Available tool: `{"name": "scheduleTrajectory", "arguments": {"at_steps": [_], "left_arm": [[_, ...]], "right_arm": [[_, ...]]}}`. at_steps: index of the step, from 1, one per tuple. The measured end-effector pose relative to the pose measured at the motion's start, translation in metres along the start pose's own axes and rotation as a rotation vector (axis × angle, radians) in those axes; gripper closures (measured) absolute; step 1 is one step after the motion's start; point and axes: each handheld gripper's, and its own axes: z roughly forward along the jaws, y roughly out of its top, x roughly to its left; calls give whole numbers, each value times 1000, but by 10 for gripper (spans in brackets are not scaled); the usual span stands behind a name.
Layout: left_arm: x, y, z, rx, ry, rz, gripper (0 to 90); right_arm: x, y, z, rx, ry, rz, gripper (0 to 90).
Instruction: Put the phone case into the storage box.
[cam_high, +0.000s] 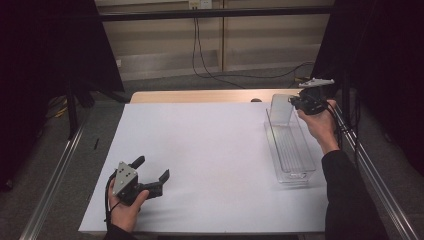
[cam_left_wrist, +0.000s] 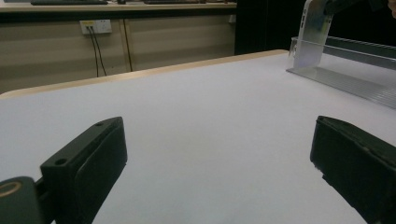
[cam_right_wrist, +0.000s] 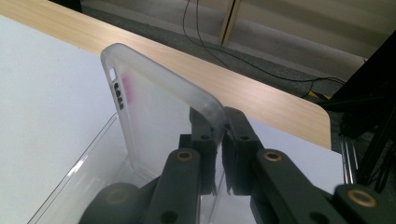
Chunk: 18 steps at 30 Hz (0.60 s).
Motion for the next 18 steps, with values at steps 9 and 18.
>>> {"name": "scheduleTrajectory", "arguments": {"at_steps": [9,18], "left_arm": [[0,0,0,0,1,-1,37],[1,-1,0,-2,2,-6,38]], "right_arm": [[-1,1,6,-20,-11,25,841],[-3,3,11,-27,-20,34,841]]}}
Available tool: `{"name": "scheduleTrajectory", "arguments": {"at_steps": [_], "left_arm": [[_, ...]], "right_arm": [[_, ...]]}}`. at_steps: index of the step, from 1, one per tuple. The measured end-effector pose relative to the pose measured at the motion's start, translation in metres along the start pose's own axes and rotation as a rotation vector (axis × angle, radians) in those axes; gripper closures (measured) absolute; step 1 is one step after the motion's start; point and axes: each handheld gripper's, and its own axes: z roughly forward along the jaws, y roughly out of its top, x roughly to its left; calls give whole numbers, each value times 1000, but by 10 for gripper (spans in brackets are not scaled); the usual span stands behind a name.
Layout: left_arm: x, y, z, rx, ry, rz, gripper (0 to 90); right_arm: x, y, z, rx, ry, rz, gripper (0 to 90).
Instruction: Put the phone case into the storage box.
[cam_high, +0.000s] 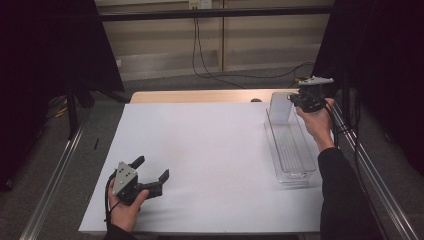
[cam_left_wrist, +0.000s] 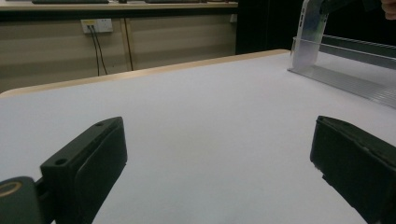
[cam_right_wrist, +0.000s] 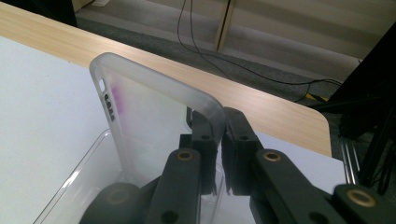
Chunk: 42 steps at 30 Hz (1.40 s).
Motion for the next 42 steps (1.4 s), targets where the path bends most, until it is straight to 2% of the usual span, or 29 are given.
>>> {"name": "scheduleTrajectory", "arguments": {"at_steps": [2,5,18,25,31,42], "left_arm": [[0,0,0,6,-5,11,38],[0,0,0,4,-2,2,39],[1,0,0,8,1,2,40],[2,0,0,9,4,4,40],[1,0,0,9,0,3,40],[2,-1,0,5,6,-6,40]], "right_arm": [[0,2,0,8,-2,-8,840],[2,3,2,4,-2,-7,843],[-5,1,4,2,4,53,838],[-6,1,3,-5,22,57,839],[-6,0,3,1,14,62,835],[-8,-1,3,-3,25,68,813]]}}
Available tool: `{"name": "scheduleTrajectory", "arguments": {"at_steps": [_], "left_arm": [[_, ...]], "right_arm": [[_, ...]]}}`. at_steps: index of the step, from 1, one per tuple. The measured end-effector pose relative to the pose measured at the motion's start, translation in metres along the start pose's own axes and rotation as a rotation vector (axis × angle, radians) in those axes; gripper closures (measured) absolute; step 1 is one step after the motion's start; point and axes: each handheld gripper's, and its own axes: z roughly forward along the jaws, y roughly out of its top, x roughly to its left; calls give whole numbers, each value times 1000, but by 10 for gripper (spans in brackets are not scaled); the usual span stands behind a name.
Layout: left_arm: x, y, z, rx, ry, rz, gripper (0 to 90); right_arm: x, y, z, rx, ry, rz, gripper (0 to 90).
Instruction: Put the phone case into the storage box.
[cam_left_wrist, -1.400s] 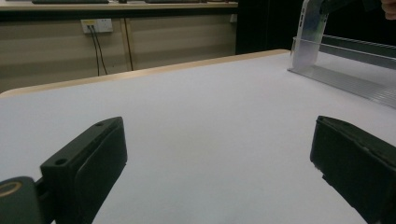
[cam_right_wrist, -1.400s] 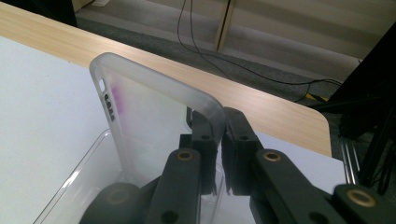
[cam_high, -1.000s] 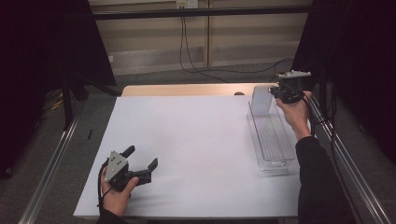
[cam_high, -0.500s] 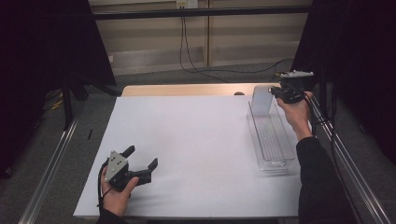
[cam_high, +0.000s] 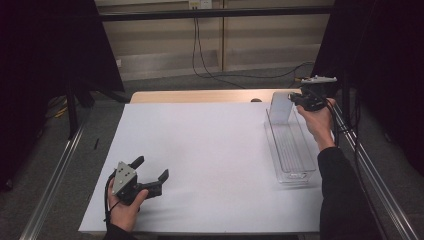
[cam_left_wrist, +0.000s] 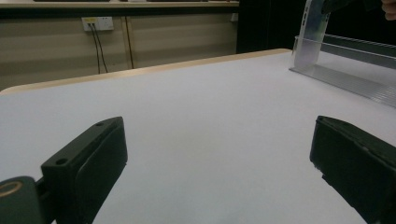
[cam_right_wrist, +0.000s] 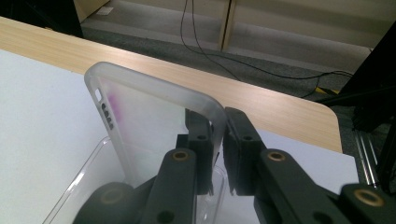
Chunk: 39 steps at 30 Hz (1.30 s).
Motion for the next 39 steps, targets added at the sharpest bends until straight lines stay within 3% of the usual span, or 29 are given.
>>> {"name": "scheduleTrajectory", "arguments": {"at_steps": [30,39], "left_arm": [[0,-1,0,11,1,9,40],[0,-1,1,11,4,7,40]], "right_arm": [[-3,-4,-10,-11,-12,15,617],[-4,-9,-17,-28,1,30,483]]}}
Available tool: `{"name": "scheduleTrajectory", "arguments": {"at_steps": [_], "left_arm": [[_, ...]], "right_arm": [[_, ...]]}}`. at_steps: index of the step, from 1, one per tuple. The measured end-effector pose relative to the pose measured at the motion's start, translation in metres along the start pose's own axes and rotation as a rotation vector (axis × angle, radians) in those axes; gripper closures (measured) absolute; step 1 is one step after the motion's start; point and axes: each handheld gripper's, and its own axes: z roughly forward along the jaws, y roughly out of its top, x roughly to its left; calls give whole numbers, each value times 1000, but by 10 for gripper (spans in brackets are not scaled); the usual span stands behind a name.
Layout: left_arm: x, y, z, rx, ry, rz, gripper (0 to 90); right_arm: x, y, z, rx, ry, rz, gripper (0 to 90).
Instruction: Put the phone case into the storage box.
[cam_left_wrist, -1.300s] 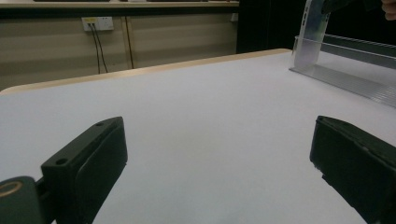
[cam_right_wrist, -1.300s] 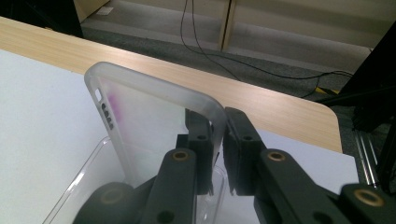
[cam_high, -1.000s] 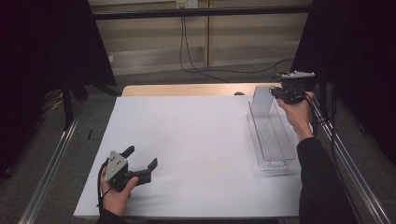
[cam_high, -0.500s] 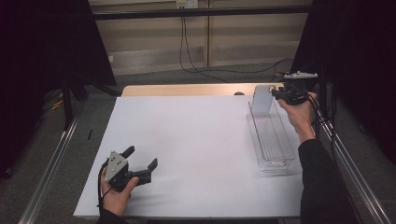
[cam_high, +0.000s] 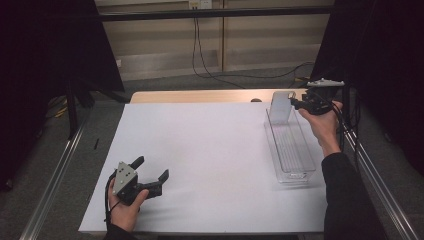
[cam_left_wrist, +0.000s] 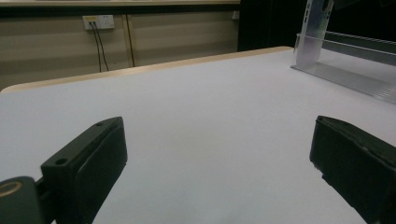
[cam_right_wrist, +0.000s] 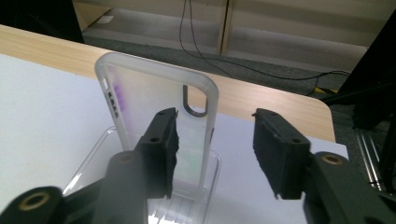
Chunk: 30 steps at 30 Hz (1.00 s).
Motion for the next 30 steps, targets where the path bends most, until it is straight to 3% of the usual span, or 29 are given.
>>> {"name": "scheduleTrajectory", "arguments": {"at_steps": [7,17,20,24,27,30], "left_arm": [[0,0,0,-5,7,-4,40],[1,1,2,-5,11,-9,40],[1,2,1,-9,24,-12,49],[3,2,3,-9,38,-20,48],[3,2,3,-8,40,-22,48],[3,2,4,-7,36,-17,47]], "right_arm": [[-2,0,-10,-31,20,11,301],[-5,-3,-10,-55,35,39,92],[-2,-6,-11,-45,22,44,85],[0,-10,-14,-78,37,27,75],[1,-10,-13,-93,-7,17,90],[1,-12,-13,-122,-5,20,102]]}}
